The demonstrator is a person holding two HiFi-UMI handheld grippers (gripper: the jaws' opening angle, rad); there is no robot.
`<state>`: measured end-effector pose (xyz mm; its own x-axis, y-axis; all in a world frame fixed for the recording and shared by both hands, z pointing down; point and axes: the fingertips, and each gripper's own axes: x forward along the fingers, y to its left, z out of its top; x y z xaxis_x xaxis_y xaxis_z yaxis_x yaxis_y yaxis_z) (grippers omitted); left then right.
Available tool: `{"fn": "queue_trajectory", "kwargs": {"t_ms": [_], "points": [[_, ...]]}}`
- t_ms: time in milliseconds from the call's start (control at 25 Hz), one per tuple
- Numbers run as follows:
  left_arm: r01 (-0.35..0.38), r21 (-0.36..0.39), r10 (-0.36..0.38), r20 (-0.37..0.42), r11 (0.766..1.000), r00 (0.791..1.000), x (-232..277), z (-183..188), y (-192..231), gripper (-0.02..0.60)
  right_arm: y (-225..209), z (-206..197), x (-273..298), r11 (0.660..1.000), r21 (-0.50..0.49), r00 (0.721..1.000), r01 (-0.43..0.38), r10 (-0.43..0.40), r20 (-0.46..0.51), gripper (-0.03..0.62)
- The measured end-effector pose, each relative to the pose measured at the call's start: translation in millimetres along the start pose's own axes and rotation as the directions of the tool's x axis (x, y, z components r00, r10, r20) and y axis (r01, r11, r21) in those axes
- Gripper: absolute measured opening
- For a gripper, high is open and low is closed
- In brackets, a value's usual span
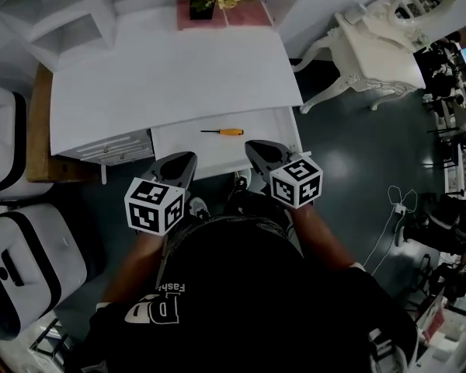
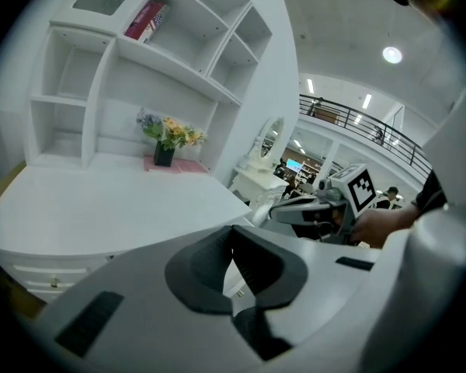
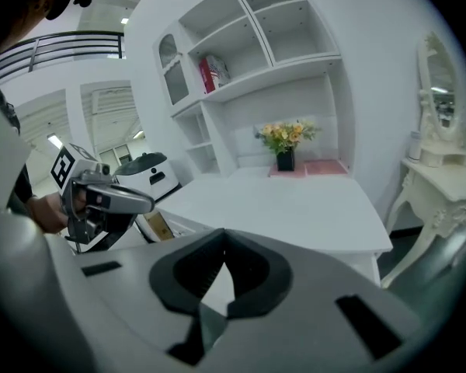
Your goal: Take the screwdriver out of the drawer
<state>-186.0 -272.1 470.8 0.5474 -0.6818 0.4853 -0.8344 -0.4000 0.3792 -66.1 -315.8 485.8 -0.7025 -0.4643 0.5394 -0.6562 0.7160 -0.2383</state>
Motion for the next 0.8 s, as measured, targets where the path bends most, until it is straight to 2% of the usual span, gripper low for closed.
{"fn": "queue_trajectory", "kwargs": {"t_ms": [160, 440, 600, 800], "points": [[-0.032, -0.011, 0.032, -0.017, 0.999, 0.999, 3, -10, 8, 0.014, -5, -6, 17, 0.996, -0.079, 0.998, -0.028, 0.023, -0.062, 0.009], [-0.107, -0.058, 0.105, -0.031, 0.993, 0.994, 11, -18, 23, 0.014, -23, -19, 57, 0.968, -0.232, 0.981, -0.096, 0.053, -0.186, 0.011], [-0.159, -0.095, 0.154, -0.057, 0.983, 0.986, 19, -29, 39, 0.014, -41, -39, 86, 0.945, -0.299, 0.961, -0.132, 0.048, -0.272, 0.011], [-0.216, -0.143, 0.203, -0.103, 0.966, 0.974, 30, -45, 50, 0.014, -59, -66, 113, 0.913, -0.360, 0.921, -0.192, 0.041, -0.386, 0.011]]}}
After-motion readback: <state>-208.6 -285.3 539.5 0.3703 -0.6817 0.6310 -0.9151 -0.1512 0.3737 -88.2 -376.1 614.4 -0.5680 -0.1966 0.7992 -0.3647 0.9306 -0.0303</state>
